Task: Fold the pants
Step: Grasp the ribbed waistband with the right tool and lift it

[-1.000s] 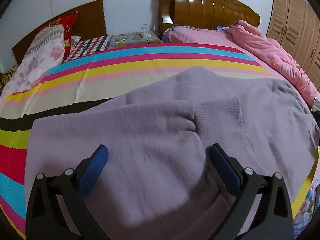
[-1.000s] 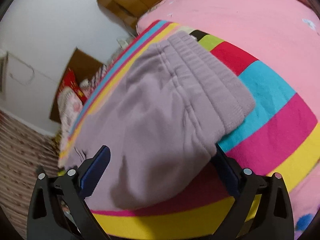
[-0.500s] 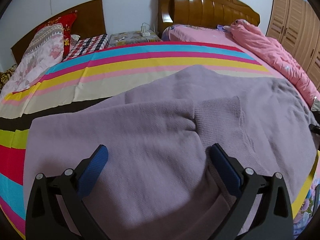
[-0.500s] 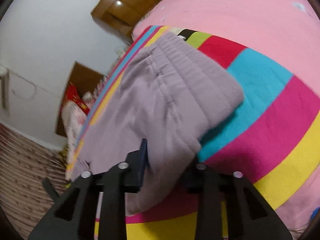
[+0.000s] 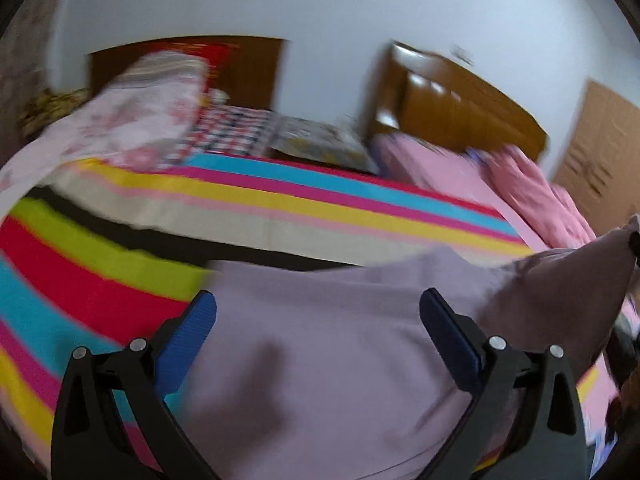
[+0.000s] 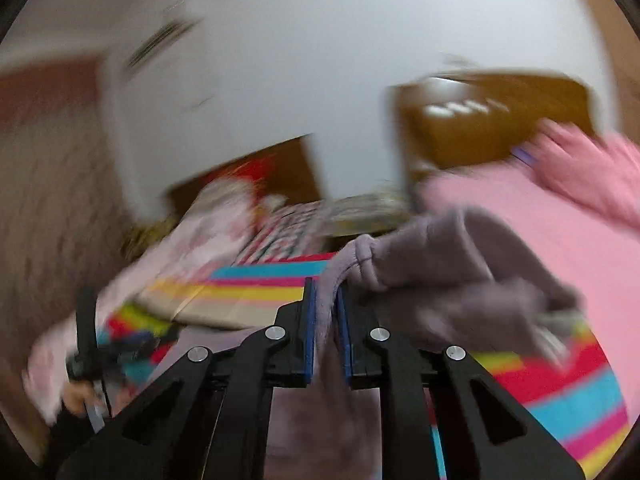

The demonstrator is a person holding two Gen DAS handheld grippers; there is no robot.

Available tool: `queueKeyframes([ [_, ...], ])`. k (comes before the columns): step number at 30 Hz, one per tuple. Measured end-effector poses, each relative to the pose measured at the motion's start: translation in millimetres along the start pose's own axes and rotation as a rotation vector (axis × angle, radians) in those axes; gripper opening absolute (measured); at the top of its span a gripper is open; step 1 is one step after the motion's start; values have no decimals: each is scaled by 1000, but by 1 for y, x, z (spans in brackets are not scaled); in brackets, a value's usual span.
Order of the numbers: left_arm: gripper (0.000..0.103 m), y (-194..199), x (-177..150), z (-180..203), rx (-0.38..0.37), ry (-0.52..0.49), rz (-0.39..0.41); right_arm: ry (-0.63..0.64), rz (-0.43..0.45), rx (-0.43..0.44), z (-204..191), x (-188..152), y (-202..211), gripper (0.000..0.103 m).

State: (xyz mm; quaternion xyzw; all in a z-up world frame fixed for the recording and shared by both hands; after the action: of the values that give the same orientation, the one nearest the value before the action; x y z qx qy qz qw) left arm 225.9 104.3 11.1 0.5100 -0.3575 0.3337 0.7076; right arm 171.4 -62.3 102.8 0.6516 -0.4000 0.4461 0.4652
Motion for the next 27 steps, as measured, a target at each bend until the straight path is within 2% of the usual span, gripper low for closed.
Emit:
queueKeyframes([
  [1, 101, 7, 0, -17, 25, 28, 10, 32, -24, 48, -23, -4, -15, 15],
  [2, 101, 15, -2, -39, 66, 66, 16, 73, -64, 125, -58, -18, -36, 15],
  [4, 101, 27, -10, -70, 121, 120, 11, 115, -152, 238, -105, -45, -65, 15],
  [6, 101, 38, -24, -100, 165, 160, -8, 211, -301, 334, -157, -100, -94, 15],
  [8, 101, 42, -40, -122, 214, 178, -45, 341, -438, 347, -185, -158, -115, 15],
  [9, 101, 42, -46, -127, 224, 187, -60, 405, -467, 315, -189, -177, -122, 18],
  [10, 101, 43, -53, -134, 231, 195, -75, 449, -450, 291, -191, -185, -122, 20],
  [11, 101, 44, -58, -139, 235, 199, -89, 456, -428, 291, -194, -184, -116, 23],
  [13, 101, 45, -60, -138, 231, 190, -92, 445, -452, 294, -187, -181, -114, 25],
  [15, 101, 43, -57, -129, 209, 178, -82, 397, -477, 352, -181, -172, -99, 38],
  [17, 101, 40, -51, -112, 154, 159, -67, 333, -508, 452, -180, -169, -74, 72],
  [19, 101, 36, -47, -91, 103, 124, -59, 319, -465, 489, -171, -162, -39, 86],
  [21, 101, 31, -43, -67, 53, 68, -49, 272, -451, 539, -158, -153, -12, 80],
  [22, 101, 30, -43, -55, 35, 47, -49, 232, -429, 528, -146, -146, -1, 72],
  [24, 101, 31, -41, -30, -21, 7, -43, 158, -396, 480, -125, -130, 8, 68],
  [27, 101, 43, -36, 11, -110, -87, -9, 74, -326, 325, -71, -110, 20, 68],
])
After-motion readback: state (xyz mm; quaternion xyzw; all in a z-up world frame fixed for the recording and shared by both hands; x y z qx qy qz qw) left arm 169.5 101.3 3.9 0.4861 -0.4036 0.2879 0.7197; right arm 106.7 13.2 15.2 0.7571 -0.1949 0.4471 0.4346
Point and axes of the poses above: each gripper's, at about its wrist camera, not at the fingertips, and y roughly against the way its jaws point, z to its right, x to its top, the point moved 7 cm from there along -y, roughly the way its jaws point, and after that the axes turned 9 degrees about z, right-handed, at the moved point
